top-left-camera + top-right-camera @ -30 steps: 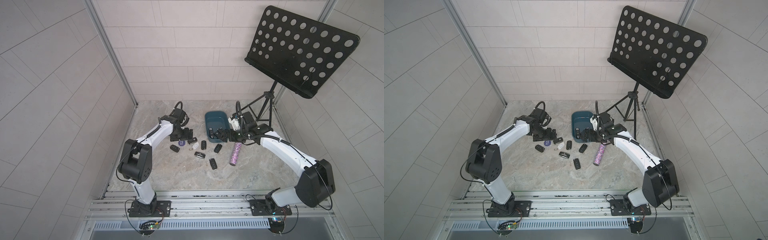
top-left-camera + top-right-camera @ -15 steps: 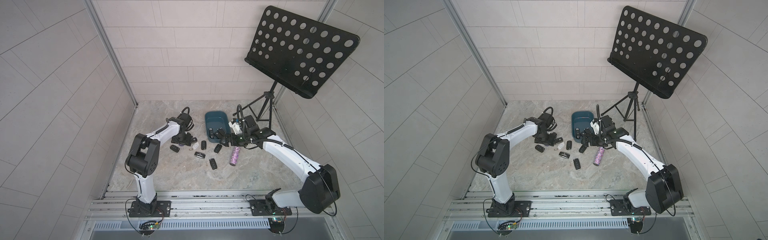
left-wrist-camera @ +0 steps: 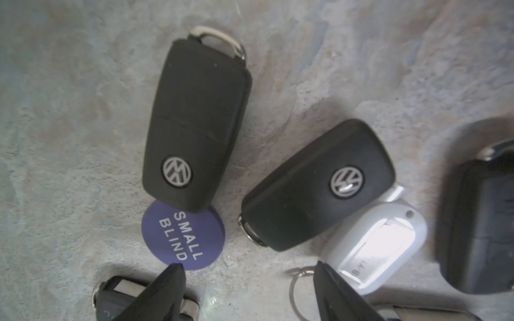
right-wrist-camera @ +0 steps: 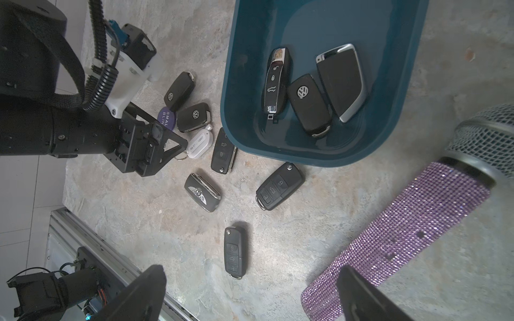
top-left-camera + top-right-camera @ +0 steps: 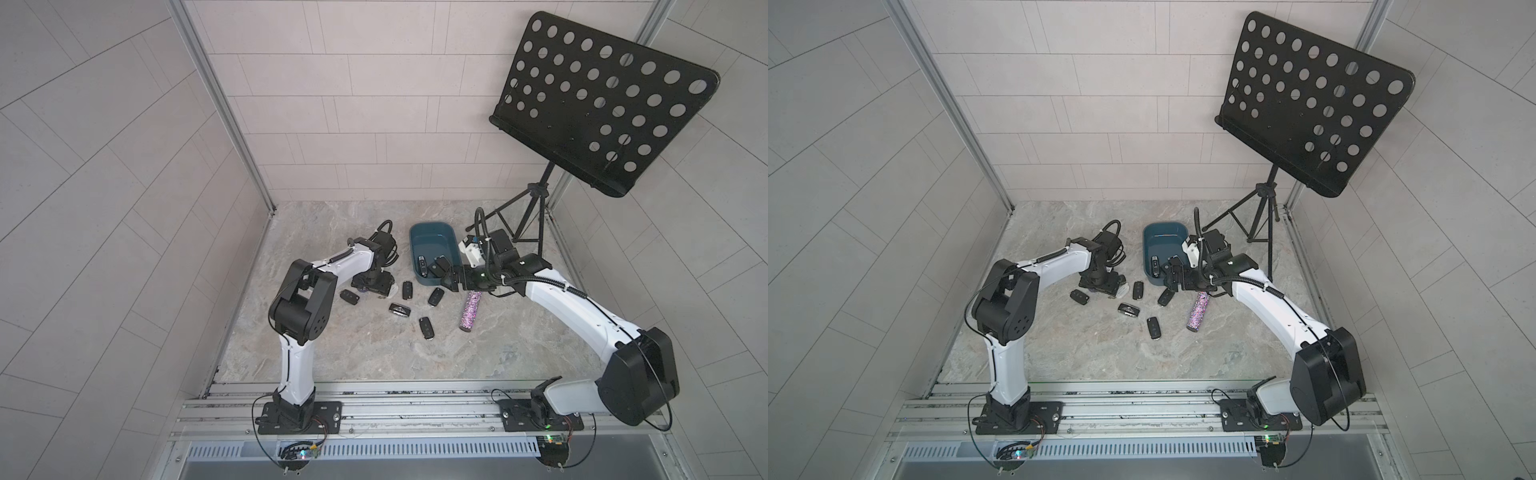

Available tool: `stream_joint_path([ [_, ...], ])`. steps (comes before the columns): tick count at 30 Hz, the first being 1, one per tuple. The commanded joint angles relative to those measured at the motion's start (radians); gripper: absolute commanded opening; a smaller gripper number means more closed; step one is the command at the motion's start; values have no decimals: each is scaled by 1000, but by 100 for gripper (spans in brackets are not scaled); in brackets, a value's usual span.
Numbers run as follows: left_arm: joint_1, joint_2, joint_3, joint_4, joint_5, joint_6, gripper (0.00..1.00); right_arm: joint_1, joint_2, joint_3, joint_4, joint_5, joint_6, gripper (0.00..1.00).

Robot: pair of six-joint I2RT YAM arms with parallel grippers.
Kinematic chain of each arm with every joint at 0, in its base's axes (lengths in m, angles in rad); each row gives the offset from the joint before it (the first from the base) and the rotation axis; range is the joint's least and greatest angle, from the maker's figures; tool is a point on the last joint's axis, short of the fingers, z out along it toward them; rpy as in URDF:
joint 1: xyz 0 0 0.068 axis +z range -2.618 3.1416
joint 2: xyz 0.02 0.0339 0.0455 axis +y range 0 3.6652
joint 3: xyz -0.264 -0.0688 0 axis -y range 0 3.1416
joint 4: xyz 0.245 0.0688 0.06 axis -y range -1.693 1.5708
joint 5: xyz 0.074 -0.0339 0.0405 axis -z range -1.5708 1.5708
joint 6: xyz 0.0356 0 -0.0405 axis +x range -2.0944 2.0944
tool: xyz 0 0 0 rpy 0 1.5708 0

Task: Place the car key into the storage box
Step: Pick up the car key from the center of the board.

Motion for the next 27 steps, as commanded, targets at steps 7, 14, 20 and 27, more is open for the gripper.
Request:
stream_joint_path([
  [7, -19, 56, 40, 8, -36, -20, 80, -7, -32, -2, -16, 28, -1, 100],
  [14, -27, 75, 63, 17, 20, -38, 80, -11, -32, -2, -18, 29, -1, 100],
  [20, -37, 96, 91, 18, 33, -54, 80, -12, -46, -8, -17, 34, 0, 100],
  [27, -37, 135, 134, 13, 24, -52, 80, -12, -56, -12, -19, 38, 1, 100],
])
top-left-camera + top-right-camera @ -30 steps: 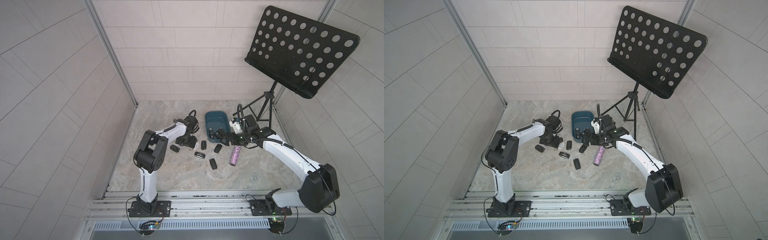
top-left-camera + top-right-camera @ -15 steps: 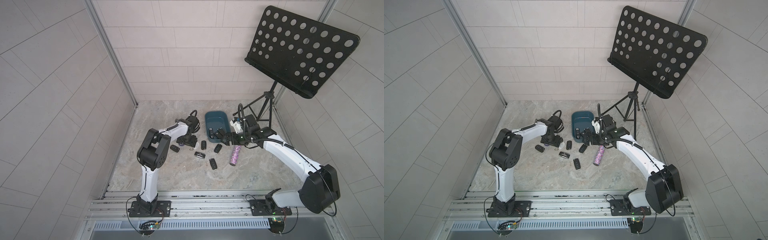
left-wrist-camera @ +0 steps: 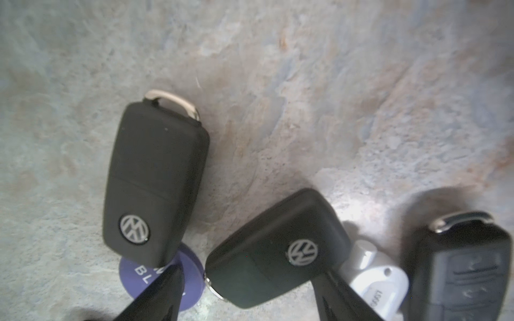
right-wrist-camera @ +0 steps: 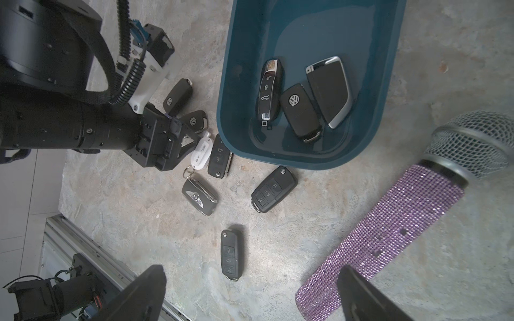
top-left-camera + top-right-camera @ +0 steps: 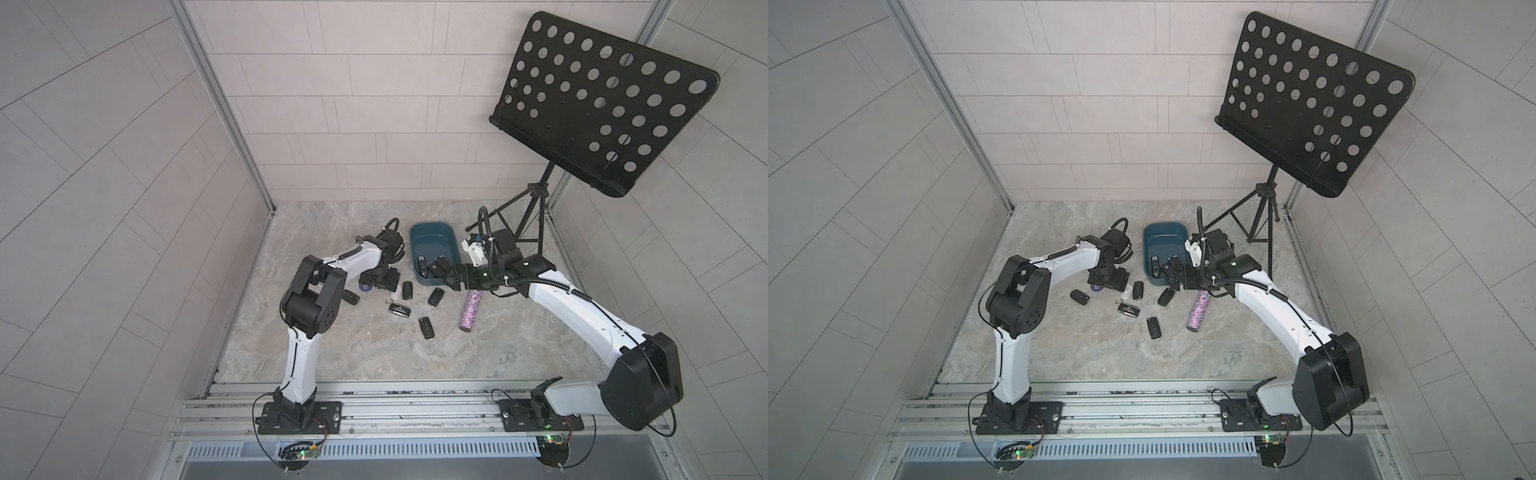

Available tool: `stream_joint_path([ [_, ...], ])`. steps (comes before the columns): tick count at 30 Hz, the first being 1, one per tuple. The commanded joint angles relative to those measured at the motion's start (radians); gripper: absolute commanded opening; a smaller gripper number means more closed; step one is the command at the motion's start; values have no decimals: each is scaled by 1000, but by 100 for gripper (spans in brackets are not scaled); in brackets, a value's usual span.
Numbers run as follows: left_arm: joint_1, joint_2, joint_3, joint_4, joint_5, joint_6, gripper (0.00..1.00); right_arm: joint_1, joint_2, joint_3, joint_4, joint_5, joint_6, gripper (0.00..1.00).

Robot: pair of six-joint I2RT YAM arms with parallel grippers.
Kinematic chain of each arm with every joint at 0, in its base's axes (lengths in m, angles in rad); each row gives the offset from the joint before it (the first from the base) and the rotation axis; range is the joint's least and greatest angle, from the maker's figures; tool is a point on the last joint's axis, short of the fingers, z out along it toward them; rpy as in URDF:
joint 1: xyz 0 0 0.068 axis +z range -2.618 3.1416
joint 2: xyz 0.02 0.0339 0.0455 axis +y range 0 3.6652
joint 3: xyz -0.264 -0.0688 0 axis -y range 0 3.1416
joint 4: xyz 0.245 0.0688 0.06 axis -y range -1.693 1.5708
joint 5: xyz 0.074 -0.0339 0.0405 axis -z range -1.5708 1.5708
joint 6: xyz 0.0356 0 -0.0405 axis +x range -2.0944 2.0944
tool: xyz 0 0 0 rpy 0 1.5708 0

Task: Place the car key into the storage box
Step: Pick up the car key from the center of the board.

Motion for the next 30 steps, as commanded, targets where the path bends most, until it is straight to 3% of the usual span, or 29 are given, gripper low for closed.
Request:
stream_joint_path([
  [1, -6, 46, 32, -3, 6, -7, 80, -5, -28, -11, -17, 18, -1, 100],
  [13, -9, 70, 91, -18, 49, -2, 79, -7, -16, 1, -24, 18, -6, 100],
  [20, -24, 72, 76, -31, 45, 10, 63, -6, -14, 2, -26, 21, -7, 100],
  [30, -34, 60, 29, -34, 18, 14, 53, -8, -23, -8, -23, 25, -1, 100],
])
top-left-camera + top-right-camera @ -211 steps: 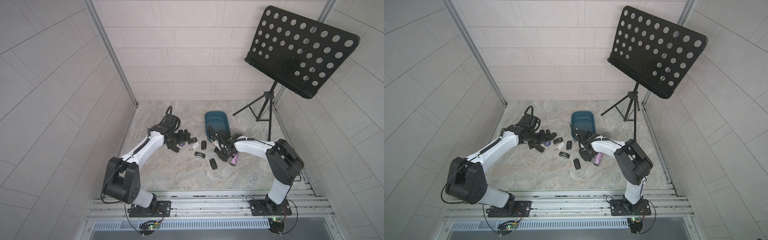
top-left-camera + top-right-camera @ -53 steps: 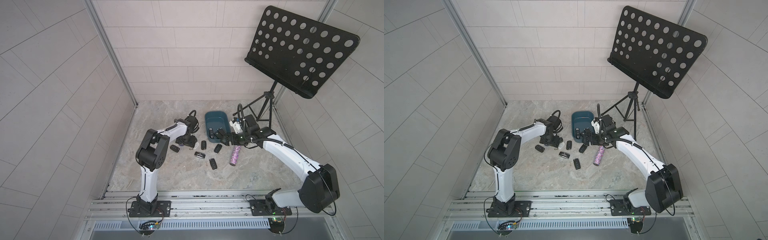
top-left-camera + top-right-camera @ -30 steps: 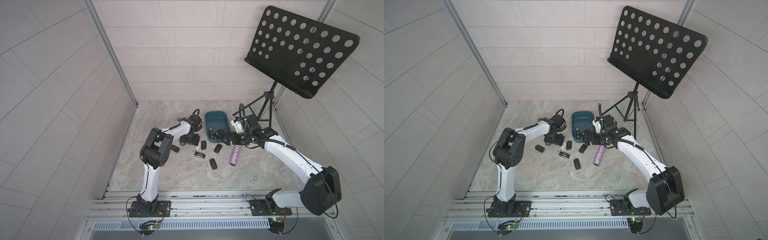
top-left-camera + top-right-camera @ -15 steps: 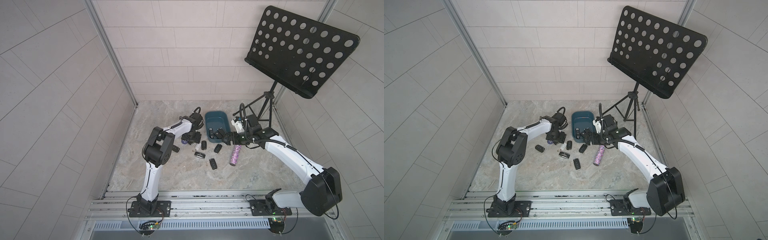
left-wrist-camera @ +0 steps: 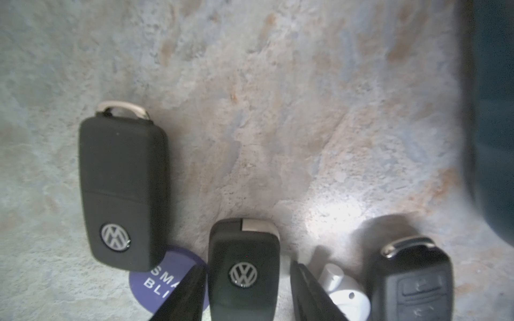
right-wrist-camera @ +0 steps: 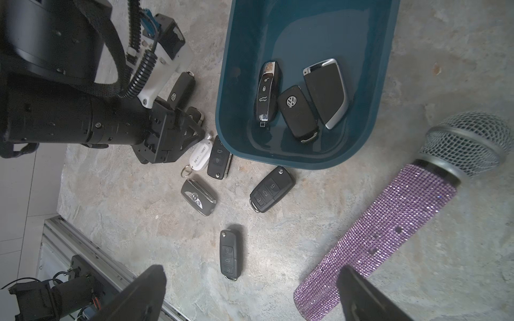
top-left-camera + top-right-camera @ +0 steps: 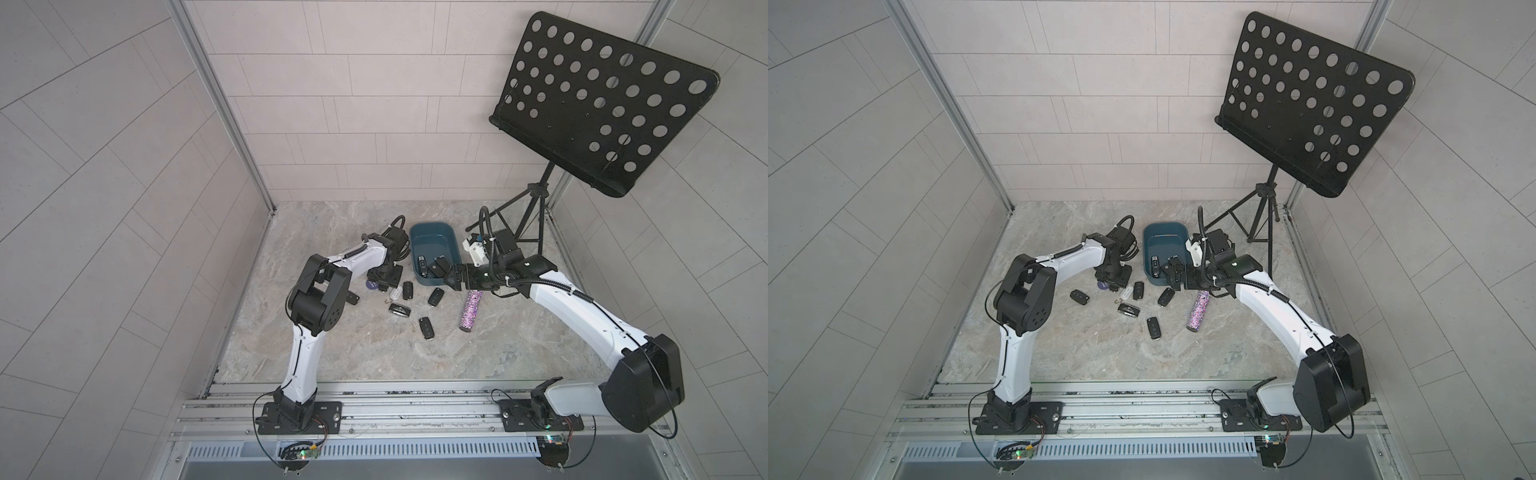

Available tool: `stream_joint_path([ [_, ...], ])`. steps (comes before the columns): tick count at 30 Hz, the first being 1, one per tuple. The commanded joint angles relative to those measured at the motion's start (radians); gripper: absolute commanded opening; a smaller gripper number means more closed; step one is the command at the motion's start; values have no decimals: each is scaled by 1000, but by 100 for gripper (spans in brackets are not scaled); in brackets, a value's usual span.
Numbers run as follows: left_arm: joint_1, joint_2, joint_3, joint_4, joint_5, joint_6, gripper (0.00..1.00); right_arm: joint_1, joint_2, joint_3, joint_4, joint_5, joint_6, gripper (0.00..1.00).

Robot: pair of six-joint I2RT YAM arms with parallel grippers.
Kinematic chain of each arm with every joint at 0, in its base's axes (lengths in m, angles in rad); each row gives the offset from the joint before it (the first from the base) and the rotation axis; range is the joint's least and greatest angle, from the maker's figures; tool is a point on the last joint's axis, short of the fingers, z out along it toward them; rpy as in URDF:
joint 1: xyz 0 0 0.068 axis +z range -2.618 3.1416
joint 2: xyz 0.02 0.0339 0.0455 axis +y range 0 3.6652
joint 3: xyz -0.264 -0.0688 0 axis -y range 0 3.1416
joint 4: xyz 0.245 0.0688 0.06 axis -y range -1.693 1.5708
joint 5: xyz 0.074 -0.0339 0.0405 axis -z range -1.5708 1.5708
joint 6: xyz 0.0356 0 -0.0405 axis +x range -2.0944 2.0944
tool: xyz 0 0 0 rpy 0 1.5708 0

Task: Place the car key into the storage box
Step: Pick up the car key from the center of the board.

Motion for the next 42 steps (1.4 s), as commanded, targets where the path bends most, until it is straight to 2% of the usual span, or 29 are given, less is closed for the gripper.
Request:
stream_joint_path([
  [1, -11, 19, -35, -34, 3, 3, 52, -6, -22, -11, -17, 16, -1, 100],
  [6, -12, 27, -29, -37, -9, 5, 42, -5, -30, -18, -14, 22, 4, 100],
  [11, -12, 29, -18, -43, -15, 4, 36, -5, -36, -21, -15, 27, 5, 100],
  [23, -13, -36, 54, -82, 41, -50, 35, -12, -42, -27, -6, 27, 1, 100],
  [34, -12, -85, 194, -78, 173, -174, 34, -41, -59, -42, -3, 15, -7, 100],
  [42, -23, -51, 314, 19, 305, -288, 34, -54, -79, -49, -5, 9, -8, 100],
])
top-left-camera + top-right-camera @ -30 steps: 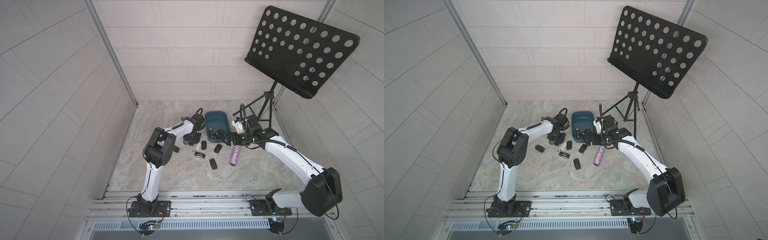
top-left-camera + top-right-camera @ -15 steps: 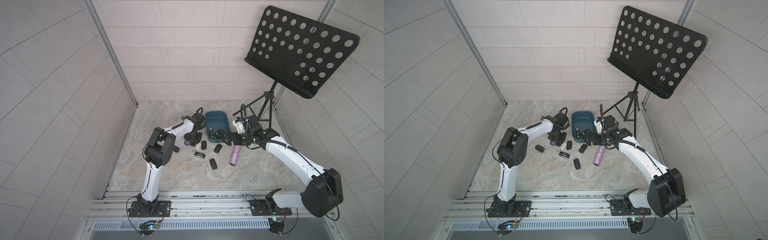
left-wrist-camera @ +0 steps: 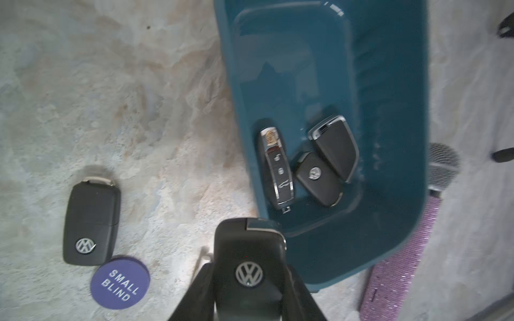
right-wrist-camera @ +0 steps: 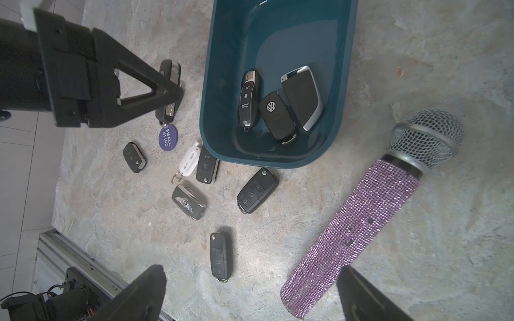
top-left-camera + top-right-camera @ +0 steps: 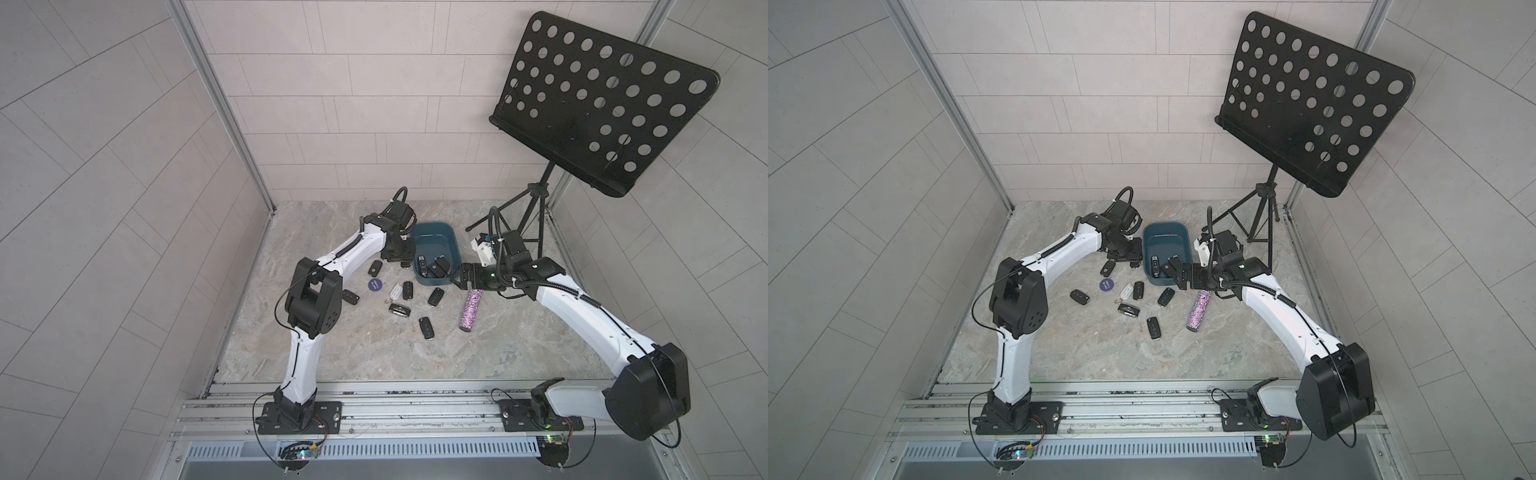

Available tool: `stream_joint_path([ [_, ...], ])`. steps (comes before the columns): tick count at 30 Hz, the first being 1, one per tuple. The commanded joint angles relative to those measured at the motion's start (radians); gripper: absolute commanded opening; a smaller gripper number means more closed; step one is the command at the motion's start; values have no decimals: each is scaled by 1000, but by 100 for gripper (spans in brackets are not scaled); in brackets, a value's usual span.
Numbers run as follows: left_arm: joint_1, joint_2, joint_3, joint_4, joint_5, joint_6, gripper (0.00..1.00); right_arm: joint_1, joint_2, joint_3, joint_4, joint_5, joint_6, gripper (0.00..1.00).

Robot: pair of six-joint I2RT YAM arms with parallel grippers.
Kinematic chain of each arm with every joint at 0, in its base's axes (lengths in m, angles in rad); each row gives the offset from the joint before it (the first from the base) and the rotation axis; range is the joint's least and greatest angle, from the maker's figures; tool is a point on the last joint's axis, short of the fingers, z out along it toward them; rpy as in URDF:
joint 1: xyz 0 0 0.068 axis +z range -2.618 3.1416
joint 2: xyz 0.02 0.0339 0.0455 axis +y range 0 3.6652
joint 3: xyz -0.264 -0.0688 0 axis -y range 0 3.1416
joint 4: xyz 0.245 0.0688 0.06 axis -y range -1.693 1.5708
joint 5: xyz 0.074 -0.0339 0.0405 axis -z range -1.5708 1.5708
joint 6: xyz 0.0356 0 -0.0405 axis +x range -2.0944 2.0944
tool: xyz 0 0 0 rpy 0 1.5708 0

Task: Place the car key into the storage box
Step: Pick up the car key from the center of the board, then adjust the storage box at the center of the board.

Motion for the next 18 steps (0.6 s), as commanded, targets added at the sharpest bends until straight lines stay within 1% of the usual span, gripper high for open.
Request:
stream_joint_path([
  [1, -14, -4, 54, 57, 78, -77, 34, -6, -34, -17, -9, 1, -7, 100],
  [5, -32, 47, 90, 109, 128, -123, 34, -9, -49, -19, -11, 6, -6, 100],
  [8, -52, 89, 115, 127, 136, -131, 34, -13, -60, -25, -9, 12, -6, 100],
  [13, -69, 156, 155, 118, 110, -132, 33, -18, -75, -38, -9, 15, -4, 100],
  [18, -81, 186, 179, 68, 46, -100, 33, -24, -87, -53, -2, 19, -2, 100],
])
